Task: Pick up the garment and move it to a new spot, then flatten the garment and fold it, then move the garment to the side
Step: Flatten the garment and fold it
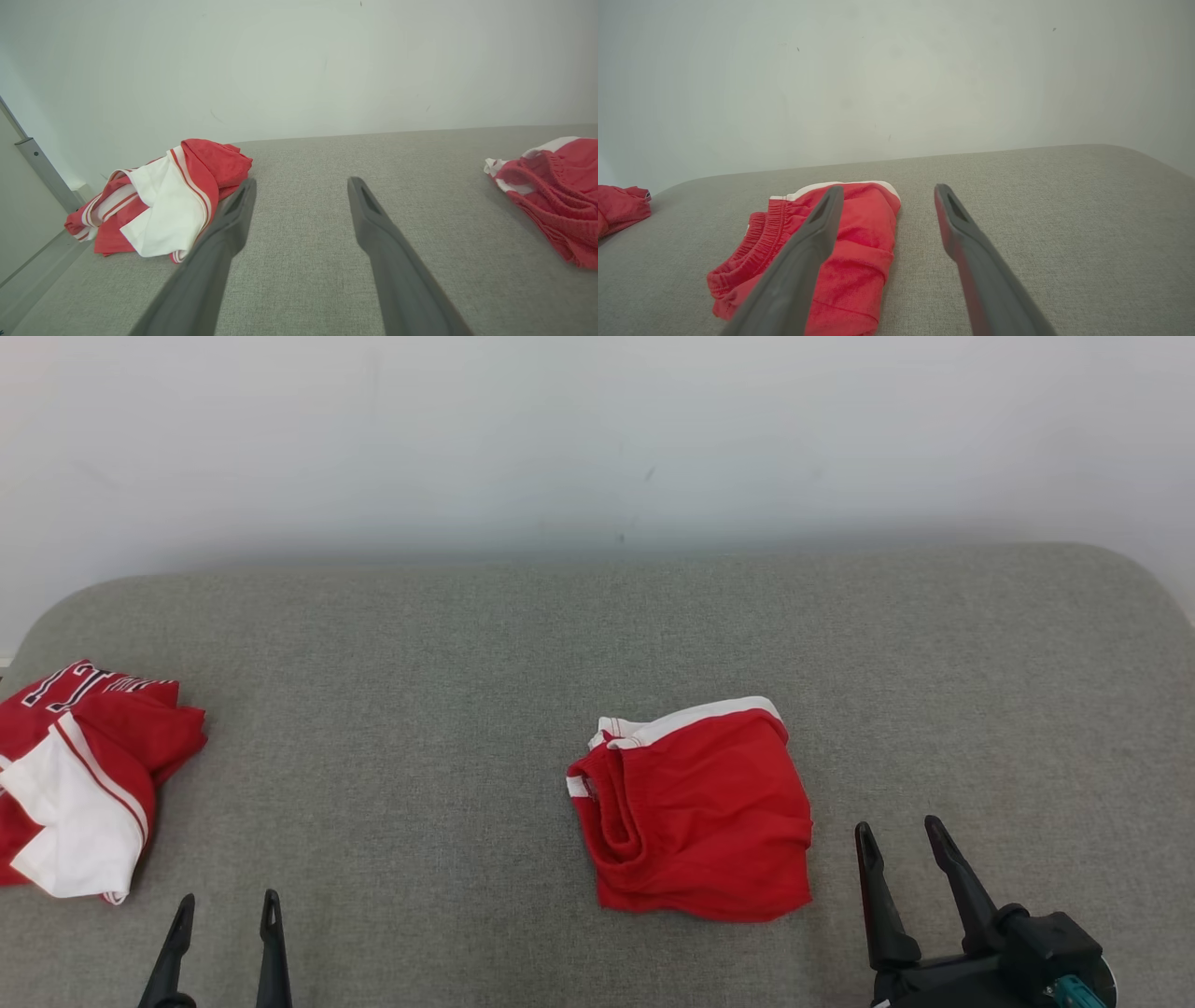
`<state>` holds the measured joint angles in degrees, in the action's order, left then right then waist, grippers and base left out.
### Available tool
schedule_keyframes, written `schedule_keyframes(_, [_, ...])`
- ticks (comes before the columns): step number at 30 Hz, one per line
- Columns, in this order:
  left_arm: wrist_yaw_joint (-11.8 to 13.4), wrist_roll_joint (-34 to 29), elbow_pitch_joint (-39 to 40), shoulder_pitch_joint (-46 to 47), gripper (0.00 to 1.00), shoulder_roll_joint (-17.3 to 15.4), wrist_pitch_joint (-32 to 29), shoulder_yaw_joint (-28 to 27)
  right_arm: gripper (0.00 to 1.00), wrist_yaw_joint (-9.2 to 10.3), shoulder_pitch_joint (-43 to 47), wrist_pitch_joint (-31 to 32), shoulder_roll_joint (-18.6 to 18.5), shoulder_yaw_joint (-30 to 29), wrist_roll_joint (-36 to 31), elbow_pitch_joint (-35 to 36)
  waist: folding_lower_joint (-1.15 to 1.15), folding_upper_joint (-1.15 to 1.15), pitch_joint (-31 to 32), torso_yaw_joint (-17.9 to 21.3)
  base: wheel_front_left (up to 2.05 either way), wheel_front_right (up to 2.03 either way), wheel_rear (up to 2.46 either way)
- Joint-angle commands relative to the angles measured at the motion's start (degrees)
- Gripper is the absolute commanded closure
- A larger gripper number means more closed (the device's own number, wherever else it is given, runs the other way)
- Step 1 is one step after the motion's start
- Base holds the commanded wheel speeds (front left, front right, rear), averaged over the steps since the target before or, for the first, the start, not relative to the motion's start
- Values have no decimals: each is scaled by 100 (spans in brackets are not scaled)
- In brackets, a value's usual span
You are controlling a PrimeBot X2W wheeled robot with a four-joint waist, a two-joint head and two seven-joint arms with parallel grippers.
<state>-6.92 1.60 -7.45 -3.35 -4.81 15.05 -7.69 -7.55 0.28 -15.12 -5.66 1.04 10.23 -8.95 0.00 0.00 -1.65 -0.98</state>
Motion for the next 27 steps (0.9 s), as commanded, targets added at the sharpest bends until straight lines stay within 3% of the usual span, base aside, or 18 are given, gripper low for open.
schedule_keyframes(1, [-6, -12, 4, -83, 0, -20, 18, 5, 0, 15, 64, 0, 30, -19, -33, -10, 0, 0, 4, -6, 0, 0, 0])
schedule_keyframes(27, [-8, 24, 7, -23, 0, 28, 18, -4, 0, 15, 18, -1, 23, -28, -107, -92, 0, 0, -67, -26, 0, 0, 0])
